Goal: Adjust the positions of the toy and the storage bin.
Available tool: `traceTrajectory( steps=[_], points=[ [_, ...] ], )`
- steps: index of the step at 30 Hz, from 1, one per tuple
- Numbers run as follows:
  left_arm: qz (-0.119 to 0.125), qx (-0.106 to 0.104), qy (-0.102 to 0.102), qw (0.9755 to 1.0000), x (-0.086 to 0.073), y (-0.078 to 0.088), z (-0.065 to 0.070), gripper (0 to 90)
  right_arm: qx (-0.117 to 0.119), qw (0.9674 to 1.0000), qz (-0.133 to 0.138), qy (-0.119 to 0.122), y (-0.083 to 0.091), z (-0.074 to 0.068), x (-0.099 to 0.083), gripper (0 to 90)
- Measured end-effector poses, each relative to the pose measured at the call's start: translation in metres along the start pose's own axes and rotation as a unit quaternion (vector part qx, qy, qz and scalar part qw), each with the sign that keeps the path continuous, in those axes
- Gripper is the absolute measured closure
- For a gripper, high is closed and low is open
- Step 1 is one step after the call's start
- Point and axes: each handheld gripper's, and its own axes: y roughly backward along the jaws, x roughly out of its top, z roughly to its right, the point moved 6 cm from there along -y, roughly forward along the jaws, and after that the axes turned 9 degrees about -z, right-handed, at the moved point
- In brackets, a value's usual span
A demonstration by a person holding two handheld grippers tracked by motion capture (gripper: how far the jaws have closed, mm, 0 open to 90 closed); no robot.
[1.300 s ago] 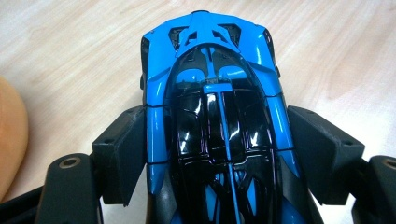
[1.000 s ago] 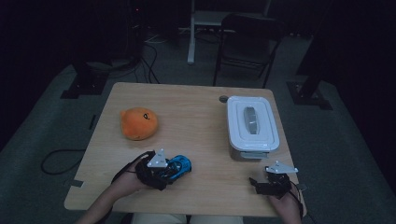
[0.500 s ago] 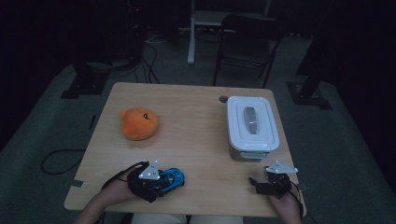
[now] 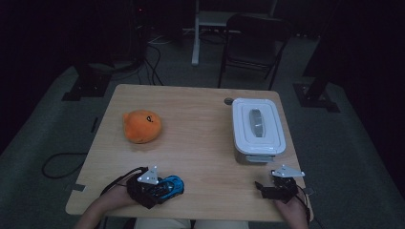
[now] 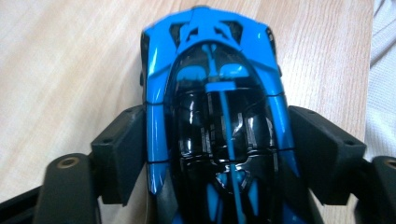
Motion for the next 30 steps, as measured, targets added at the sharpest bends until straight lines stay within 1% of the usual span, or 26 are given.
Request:
traceTrajectory(
  steps=[2,4,5,6,7,9,10,11,12,14,15,17,18,19,21,23,25,26,29,30],
  points=[
    [-0.002,0.004,0.004,1.0000,0.000,0.000,0.000,23.6,0.000,1.0000,0.000,0.000,0.000,0.000,0.000,15.2],
    [-0.002,0.004,0.007,1.0000,0.000,0.000,0.000,21.5,0.000,1.0000,0.000,0.000,0.000,0.000,0.000,15.2],
    [-0.002,0.000,0.015,0.9999,0.000,0.000,-0.001,21.5,0.000,1.0000,0.000,0.000,0.000,0.000,0.000,15.2],
    [-0.005,0.002,0.015,0.9999,0.000,0.000,-0.001,20.6,0.000,1.0000,0.000,0.000,0.000,0.000,0.000,15.2],
    [-0.011,0.008,0.016,0.9998,0.000,0.000,-0.001,19.2,0.000,1.0000,0.000,0.000,0.000,0.000,0.000,15.2],
    [-0.016,0.016,0.023,0.9995,0.000,0.001,-0.001,17.1,0.000,1.0000,0.000,0.000,0.000,0.000,0.000,15.2],
    [-0.016,0.025,0.018,0.9994,0.001,0.002,0.000,17.1,0.000,1.0000,0.000,0.000,0.000,0.000,0.000,15.2],
    [-0.012,0.027,0.017,0.9994,0.002,0.002,0.000,17.1,0.000,1.0000,0.000,0.000,0.000,0.000,0.000,15.2],
    [-0.009,0.025,0.022,0.9994,0.003,0.004,0.000,17.2,0.000,1.0000,0.000,0.000,0.000,0.000,0.000,15.2],
    [-0.005,0.027,0.019,0.9994,0.004,0.006,0.000,17.1,0.000,1.0000,0.000,0.000,0.000,0.000,0.000,15.2],
    [-0.005,0.023,0.022,0.9995,0.004,0.007,0.000,17.1,0.000,1.0000,0.000,0.000,0.000,0.000,0.000,15.2],
    [0.008,0.028,0.021,0.9994,0.006,0.010,0.000,17.1,0.000,1.0000,0.000,0.000,0.000,0.000,0.000,15.2],
    [0.012,0.025,0.024,0.9993,0.007,0.013,0.000,17.2,0.000,1.0000,0.000,0.000,0.000,0.000,0.000,15.2],
    [0.017,0.029,0.025,0.9991,0.008,0.015,-0.001,17.1,0.000,1.0000,0.000,0.000,0.000,0.000,0.000,15.2],
    [0.026,0.027,0.031,0.9988,0.010,0.021,-0.003,17.2,0.000,1.0000,0.000,0.000,0.000,0.000,0.000,15.2],
    [0.034,0.038,0.039,0.9980,0.010,0.026,-0.007,17.2,0.000,1.0000,0.000,0.000,0.000,0.000,0.000,15.2],
    [0.040,0.052,0.050,0.9966,0.009,0.031,-0.014,17.2,0.000,1.0000,0.000,0.000,0.000,0.000,0.000,15.2],
    [0.046,0.053,0.059,0.9958,0.008,0.033,-0.017,17.2,0.000,1.0000,0.000,0.000,0.000,0.000,0.000,15.2],
    [0.059,0.068,0.080,0.9927,0.004,0.039,-0.028,17.2,0.000,1.0000,0.000,0.000,0.000,0.000,0.000,15.2],
    [0.064,0.078,0.088,0.9910,0.002,0.041,-0.032,17.2,0.000,1.0000,0.000,0.000,0.000,0.000,0.000,15.2]
  ],
)
